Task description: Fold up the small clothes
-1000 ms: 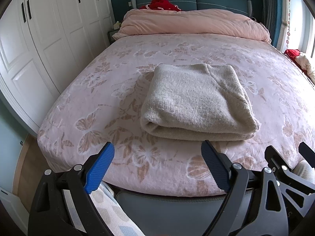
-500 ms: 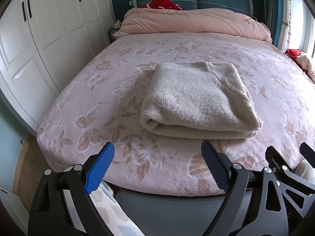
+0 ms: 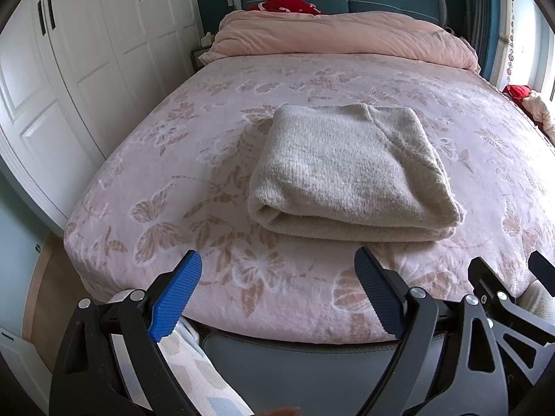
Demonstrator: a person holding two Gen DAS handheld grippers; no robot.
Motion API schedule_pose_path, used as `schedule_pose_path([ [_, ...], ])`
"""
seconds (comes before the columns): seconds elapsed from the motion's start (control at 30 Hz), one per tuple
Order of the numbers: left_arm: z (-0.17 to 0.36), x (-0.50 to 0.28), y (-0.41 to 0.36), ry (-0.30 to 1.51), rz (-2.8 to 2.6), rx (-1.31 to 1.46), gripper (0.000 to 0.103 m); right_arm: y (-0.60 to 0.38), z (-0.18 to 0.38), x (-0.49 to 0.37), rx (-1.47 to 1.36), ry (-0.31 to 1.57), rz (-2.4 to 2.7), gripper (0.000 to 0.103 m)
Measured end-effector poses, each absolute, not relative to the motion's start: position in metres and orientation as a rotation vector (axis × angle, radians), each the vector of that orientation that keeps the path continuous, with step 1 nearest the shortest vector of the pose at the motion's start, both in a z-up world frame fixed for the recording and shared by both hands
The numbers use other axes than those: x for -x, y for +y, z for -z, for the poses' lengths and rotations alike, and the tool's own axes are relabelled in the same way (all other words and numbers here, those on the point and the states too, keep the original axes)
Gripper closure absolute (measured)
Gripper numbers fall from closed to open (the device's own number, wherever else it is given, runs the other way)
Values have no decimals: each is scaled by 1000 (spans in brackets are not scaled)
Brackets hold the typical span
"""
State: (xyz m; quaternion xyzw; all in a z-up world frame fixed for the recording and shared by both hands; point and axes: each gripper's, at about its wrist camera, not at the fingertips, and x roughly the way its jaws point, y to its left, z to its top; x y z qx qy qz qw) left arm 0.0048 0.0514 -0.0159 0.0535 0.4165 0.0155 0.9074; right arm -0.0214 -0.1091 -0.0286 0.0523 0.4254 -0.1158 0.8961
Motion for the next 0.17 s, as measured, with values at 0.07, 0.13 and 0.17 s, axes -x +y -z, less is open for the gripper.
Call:
schedule_pose_path([
  [0.07, 16, -5, 52, 861, -31, -110, 16, -109, 28, 22, -110, 881, 241, 17],
  [0.13, 16, -5, 52, 861, -32, -111, 16, -109, 28, 21, -108, 881, 240, 17],
  [0.17, 17, -5, 52, 862, -33, -110, 16, -109, 29, 22, -108, 882, 240, 17],
])
